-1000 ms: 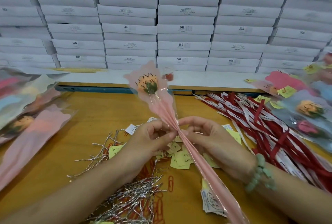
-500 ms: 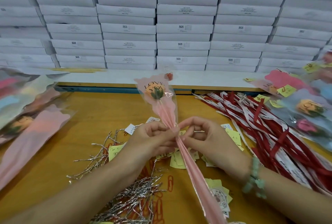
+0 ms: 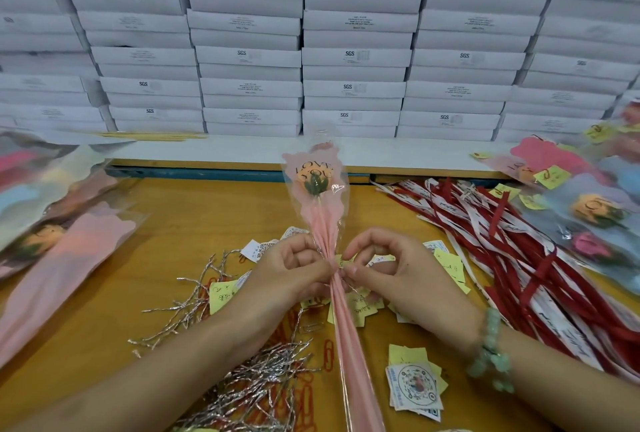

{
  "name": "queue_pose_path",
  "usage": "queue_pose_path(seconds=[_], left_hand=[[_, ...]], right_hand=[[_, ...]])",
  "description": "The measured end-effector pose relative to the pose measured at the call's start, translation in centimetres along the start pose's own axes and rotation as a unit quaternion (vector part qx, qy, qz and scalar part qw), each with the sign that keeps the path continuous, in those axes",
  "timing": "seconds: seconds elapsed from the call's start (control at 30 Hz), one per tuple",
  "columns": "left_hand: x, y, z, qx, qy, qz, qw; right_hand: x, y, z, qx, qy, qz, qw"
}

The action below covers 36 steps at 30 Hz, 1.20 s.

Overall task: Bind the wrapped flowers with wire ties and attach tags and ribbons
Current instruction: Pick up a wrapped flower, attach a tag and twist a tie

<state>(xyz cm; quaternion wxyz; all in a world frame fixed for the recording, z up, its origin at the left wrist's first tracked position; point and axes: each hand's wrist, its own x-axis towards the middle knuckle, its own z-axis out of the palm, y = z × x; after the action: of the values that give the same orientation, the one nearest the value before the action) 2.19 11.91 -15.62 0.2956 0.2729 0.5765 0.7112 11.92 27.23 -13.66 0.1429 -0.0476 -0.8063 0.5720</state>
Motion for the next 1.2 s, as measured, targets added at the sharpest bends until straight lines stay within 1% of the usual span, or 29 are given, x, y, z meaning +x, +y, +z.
queue_pose_path(seconds=[0.17, 0.3, 0.43, 0.53, 0.8, 1.0, 1.13, 1.2], left_hand=[[0.2, -0.3, 0.0, 0.016, 0.017, 0.008, 1.000], [0.2, -0.1, 0.0, -0.022, -0.001, 0.011, 1.000], [0.4, -0.1, -0.2, -0.051, 0.013, 0.005, 0.999], [0.5, -0.2, -0.4, -0.058, 0.016, 0.003, 0.998], [0.4, -0.1, -0.3, -0.048, 0.006, 0.006, 0.999], [0.2, 0.1, -0.2, -0.031, -0.011, 0.001, 0.999], [0.2, 0.1, -0.2, -0.045, -0.022, 0.002, 0.999], [0.3, 0.0, -0.3, -0.054, -0.025, 0.001, 0.998]], right_hand=[[0.0, 0.2, 0.0, 0.025, -0.010, 0.015, 1.000], [0.1, 0.4, -0.2, 0.026, -0.020, -0.006, 0.999], [0.1, 0.0, -0.4, -0.009, -0.034, -0.042, 0.998], [0.3, -0.1, -0.7, -0.031, -0.041, -0.051, 0.997], [0.3, 0.2, -0.8, -0.057, -0.011, -0.038, 0.998], [0.1, 0.2, -0.5, -0.082, 0.010, -0.045, 0.996], [-0.1, 0.1, -0.3, -0.093, 0.007, -0.066, 0.993], [0.0, 0.1, -0.3, -0.121, 0.011, -0.091, 0.988]])
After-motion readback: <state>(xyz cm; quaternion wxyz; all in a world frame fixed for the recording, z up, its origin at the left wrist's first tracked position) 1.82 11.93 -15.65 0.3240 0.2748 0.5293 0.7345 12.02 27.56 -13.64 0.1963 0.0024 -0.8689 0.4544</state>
